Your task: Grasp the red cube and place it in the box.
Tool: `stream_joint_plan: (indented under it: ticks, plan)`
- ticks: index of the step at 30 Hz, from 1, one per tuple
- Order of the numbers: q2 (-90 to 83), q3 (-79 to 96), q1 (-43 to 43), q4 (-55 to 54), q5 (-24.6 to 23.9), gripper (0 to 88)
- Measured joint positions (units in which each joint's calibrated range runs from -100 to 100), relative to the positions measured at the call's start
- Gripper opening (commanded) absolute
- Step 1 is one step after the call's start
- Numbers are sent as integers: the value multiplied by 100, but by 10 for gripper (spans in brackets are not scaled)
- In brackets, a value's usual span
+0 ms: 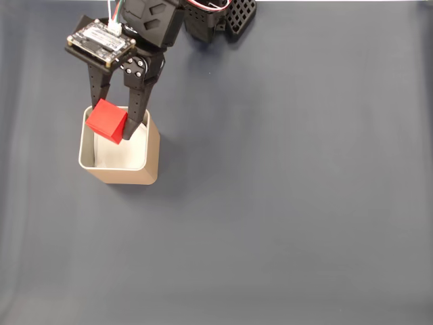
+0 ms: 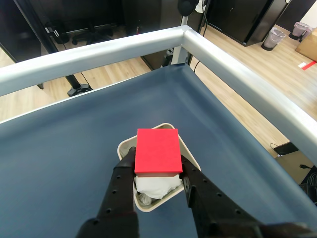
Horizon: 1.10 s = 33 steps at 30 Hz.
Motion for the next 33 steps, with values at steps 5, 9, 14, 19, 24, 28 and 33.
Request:
stream_joint_plan:
  ticks: [5,9,14,19,24,28,33]
  plan:
    - [18,0,15,-16,0,84]
    - [36,0,53,-32,5,84]
    - [36,73,53,-41,24,117]
    - [36,73,53,-49,29,180]
    - [54,100,53,-65,29,243]
    - [71,100,53,-65,24,279]
    - [107,100,53,-65,24,300]
